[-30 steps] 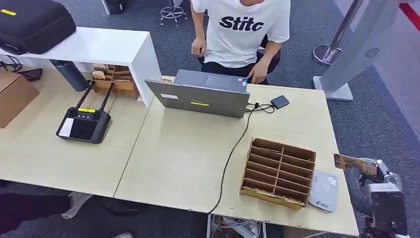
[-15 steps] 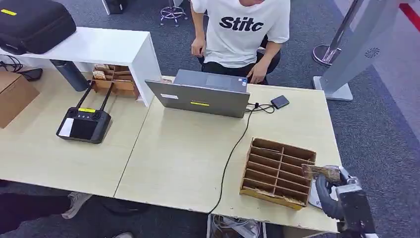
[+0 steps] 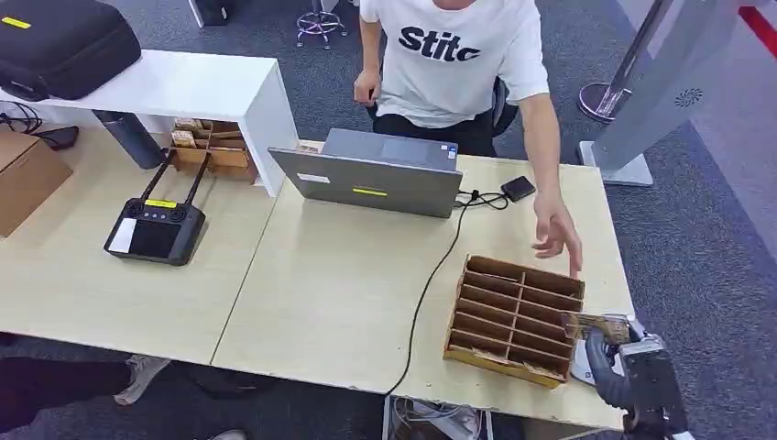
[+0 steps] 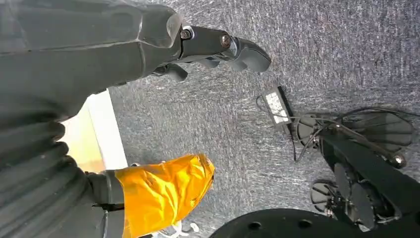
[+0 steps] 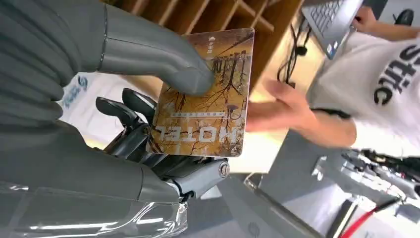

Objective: Pass the card to the sensor for recognition and then transmit it.

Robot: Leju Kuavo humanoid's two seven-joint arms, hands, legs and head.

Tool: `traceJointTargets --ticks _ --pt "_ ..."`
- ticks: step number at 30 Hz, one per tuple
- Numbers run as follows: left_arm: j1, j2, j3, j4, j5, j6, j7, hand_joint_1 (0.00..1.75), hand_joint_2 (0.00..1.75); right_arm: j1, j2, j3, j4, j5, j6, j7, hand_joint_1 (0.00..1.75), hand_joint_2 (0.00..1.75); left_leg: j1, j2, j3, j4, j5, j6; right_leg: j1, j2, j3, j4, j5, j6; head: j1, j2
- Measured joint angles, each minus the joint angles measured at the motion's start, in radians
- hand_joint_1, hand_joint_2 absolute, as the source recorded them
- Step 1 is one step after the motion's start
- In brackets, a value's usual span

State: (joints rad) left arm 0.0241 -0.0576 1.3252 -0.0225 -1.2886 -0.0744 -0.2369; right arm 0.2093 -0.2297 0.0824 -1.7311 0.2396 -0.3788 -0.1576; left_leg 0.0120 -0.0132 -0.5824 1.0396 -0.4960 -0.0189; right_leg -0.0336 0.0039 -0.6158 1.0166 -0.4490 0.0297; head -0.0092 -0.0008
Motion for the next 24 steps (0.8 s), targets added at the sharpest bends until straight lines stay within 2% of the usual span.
traceJointTargets --ticks 6,24 --pt "0.005 0.0 -0.01 0.0 0.002 -0.001 -0.006 0.0 1.75 0.0 -0.005 -0.05 0.0 0.0 0.002 -0.011 1.75 1.75 0.0 0.0 0.0 0.0 0.0 0.0 0.0 0.0 0.0 0.0 0.0 0.0 0.0 0.0" --pt "0.007 0.001 -0.027 0.0 0.006 -0.003 -0.009 0.0 1.75 -0.006 -0.007 -0.093 0.011 0.012 0.005 -0.011 1.75 1.75 0.0 0.0 0.0 0.0 0.0 0.0 0.0 0.0 0.0 0.0 0.0 0.0 0.0 0.0"
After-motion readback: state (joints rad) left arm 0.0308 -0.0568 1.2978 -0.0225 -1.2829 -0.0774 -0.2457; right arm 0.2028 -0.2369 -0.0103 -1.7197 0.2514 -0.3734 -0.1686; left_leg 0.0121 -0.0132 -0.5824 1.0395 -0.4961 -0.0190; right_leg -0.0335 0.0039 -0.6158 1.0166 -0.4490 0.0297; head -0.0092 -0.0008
